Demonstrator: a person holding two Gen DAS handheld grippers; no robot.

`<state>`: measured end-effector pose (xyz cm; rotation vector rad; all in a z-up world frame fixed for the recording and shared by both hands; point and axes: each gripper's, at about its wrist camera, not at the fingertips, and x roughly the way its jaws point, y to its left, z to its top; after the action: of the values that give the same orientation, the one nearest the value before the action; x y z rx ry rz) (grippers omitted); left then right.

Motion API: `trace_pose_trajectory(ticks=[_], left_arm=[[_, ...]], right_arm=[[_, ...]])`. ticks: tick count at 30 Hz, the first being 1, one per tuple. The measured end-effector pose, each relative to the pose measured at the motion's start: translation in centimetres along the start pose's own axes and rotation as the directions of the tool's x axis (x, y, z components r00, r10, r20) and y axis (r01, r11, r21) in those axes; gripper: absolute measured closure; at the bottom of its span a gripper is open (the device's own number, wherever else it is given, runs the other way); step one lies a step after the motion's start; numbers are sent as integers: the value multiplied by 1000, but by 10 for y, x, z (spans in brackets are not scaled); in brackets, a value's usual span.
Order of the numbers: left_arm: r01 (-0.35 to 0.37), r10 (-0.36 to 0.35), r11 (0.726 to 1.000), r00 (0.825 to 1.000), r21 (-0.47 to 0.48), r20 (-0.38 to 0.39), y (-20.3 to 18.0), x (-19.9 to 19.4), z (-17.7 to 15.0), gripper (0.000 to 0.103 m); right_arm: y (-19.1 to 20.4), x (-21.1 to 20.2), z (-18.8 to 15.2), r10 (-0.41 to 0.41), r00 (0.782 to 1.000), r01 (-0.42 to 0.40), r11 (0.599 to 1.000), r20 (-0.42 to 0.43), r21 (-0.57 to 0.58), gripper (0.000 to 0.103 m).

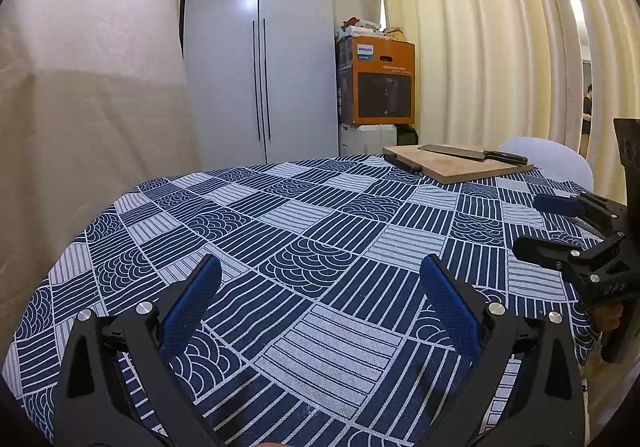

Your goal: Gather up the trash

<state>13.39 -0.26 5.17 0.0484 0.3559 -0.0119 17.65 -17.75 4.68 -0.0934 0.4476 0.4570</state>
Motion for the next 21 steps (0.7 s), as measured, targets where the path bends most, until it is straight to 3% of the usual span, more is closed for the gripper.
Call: trace_pose_trajectory(ticks=[21], left_arm=[[9,-9,1000,1000,13,-3,-2,-1,-1,6]], right_arm=[[-1,-1,0,1,1000,-1,1000,8,-4,8]])
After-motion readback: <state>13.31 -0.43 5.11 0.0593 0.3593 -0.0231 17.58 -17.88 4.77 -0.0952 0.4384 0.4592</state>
